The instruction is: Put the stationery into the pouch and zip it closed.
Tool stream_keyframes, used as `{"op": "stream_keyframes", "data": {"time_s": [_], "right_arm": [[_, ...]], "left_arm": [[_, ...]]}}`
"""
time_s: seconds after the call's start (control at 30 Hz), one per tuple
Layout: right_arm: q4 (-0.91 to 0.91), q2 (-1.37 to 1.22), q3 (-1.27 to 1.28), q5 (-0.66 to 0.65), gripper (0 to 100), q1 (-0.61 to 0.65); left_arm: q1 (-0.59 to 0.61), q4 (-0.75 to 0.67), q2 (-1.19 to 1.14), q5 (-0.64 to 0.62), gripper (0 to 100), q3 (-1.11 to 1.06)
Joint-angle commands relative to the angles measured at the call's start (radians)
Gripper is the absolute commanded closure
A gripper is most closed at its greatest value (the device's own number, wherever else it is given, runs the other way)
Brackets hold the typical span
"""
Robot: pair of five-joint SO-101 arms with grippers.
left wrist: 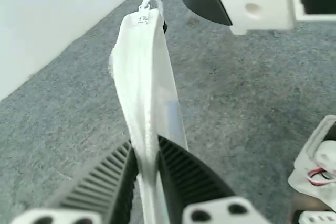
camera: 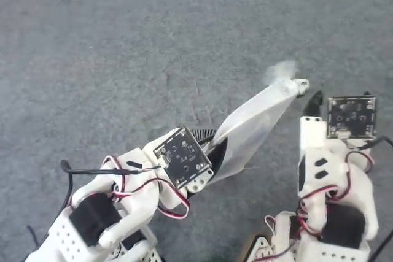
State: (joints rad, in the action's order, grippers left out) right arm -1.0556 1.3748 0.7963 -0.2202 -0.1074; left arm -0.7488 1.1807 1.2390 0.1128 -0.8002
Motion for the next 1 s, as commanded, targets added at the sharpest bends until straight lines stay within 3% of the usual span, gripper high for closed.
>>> {"op": "stream_keyframes", "data": {"time_s": [0.0, 0.33, 0.47, 0.63, 0.97], "right_arm": [[-0.035, 0.001, -0.071, 0.015, 74.5, 0.067], [-0.041, 0.001, -0.071, 0.017, 74.5, 0.17], [-0.041, 0.001, -0.071, 0.061, 74.5, 0.189], [-0.041, 0.001, -0.066, 0.068, 74.5, 0.216], [-0.062, 0.001, -0.064, 0.069, 74.5, 0.243]], "left_arm": [[0.057, -0.014, 0.02, -0.018, 99, 0.007], [0.196, -0.029, 0.02, -0.017, 99, 0.007], [0.278, -0.037, 0.02, -0.021, 89, 0.004], [0.364, -0.058, 0.02, -0.115, 77, -0.013], [0.466, -0.081, 0.02, -0.124, 76, -0.013]]}}
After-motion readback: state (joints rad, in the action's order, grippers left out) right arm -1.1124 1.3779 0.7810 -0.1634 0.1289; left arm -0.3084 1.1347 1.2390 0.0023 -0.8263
